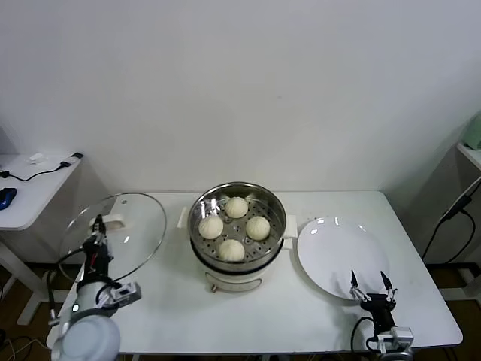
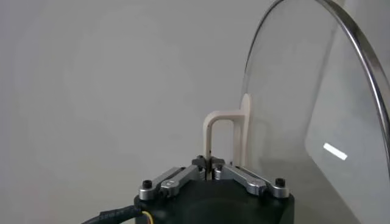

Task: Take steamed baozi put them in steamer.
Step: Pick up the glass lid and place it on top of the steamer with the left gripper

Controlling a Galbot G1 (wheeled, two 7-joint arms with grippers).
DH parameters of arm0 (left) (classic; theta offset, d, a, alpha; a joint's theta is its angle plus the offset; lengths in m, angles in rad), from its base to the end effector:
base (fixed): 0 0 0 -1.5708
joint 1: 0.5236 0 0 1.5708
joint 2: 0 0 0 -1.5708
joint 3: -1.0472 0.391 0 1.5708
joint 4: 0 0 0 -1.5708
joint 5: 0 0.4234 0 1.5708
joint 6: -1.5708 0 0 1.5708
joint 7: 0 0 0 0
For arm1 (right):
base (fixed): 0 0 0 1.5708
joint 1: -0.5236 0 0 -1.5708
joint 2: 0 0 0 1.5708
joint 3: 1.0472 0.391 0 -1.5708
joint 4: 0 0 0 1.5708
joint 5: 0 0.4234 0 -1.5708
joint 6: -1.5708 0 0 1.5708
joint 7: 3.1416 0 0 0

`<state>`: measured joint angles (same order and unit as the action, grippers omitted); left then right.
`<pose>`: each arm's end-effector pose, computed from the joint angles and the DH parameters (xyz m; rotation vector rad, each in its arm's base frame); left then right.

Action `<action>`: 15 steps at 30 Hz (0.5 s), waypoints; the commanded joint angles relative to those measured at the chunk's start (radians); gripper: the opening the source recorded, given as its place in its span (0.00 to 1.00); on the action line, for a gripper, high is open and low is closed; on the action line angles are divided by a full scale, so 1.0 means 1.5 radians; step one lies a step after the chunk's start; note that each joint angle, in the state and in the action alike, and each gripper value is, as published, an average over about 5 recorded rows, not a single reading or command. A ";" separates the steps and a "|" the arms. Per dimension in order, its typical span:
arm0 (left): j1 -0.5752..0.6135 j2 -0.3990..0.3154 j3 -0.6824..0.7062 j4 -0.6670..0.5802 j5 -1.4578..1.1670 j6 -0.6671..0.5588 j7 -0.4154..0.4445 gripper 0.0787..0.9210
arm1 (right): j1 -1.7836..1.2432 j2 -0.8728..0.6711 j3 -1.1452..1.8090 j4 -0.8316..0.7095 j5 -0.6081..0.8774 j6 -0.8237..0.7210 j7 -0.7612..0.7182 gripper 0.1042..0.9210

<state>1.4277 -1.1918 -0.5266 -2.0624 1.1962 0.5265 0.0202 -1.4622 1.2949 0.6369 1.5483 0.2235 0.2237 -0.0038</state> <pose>0.2808 0.0718 -0.3031 0.4144 -2.1028 -1.9957 0.2348 -0.1552 -0.5103 -0.1331 -2.9511 0.1251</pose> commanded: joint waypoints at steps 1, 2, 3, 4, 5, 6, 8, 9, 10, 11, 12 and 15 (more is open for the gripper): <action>-0.096 -0.068 0.225 -0.068 0.134 0.122 0.108 0.06 | -0.003 0.006 0.000 0.020 -0.026 -0.014 0.000 0.88; -0.103 -0.079 0.246 -0.062 0.149 0.124 0.112 0.06 | -0.004 0.007 0.000 0.021 -0.027 -0.014 -0.001 0.88; -0.109 -0.088 0.262 -0.056 0.162 0.124 0.116 0.06 | -0.005 0.008 0.001 0.021 -0.028 -0.014 -0.001 0.88; -0.115 -0.097 0.277 -0.049 0.174 0.125 0.120 0.06 | -0.006 0.010 0.001 0.021 -0.029 -0.014 -0.002 0.88; -0.121 -0.105 0.291 -0.043 0.185 0.126 0.124 0.06 | -0.007 0.011 0.001 0.021 -0.030 -0.014 -0.003 0.88; -0.126 -0.113 0.304 -0.036 0.194 0.126 0.126 0.06 | -0.008 0.012 0.001 0.021 -0.030 -0.013 -0.003 0.88; -0.138 -0.129 0.326 -0.022 0.211 0.126 0.130 0.06 | -0.010 0.014 0.001 0.021 -0.030 -0.012 -0.005 0.88; -0.145 -0.138 0.335 -0.015 0.220 0.126 0.132 0.06 | -0.010 0.015 0.001 0.021 -0.030 -0.012 -0.006 0.88; -0.152 -0.147 0.343 -0.007 0.226 0.126 0.133 0.06 | -0.011 0.016 0.001 0.021 -0.030 -0.012 -0.006 0.88; -0.159 -0.155 0.351 0.000 0.234 0.127 0.135 0.06 | -0.012 0.016 0.002 0.022 -0.030 -0.012 -0.006 0.88; -0.167 -0.165 0.358 0.007 0.241 0.127 0.137 0.06 | -0.012 0.017 0.002 0.022 -0.031 -0.012 -0.007 0.88; -0.184 -0.191 0.378 0.029 0.262 0.126 0.145 0.06 | -0.013 0.018 0.004 0.022 -0.030 -0.011 -0.007 0.88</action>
<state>1.2580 -1.3467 -0.1612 -2.0804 1.4380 0.6734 0.1767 -1.4807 1.3187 0.6405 1.5741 0.1872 0.2114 -0.0137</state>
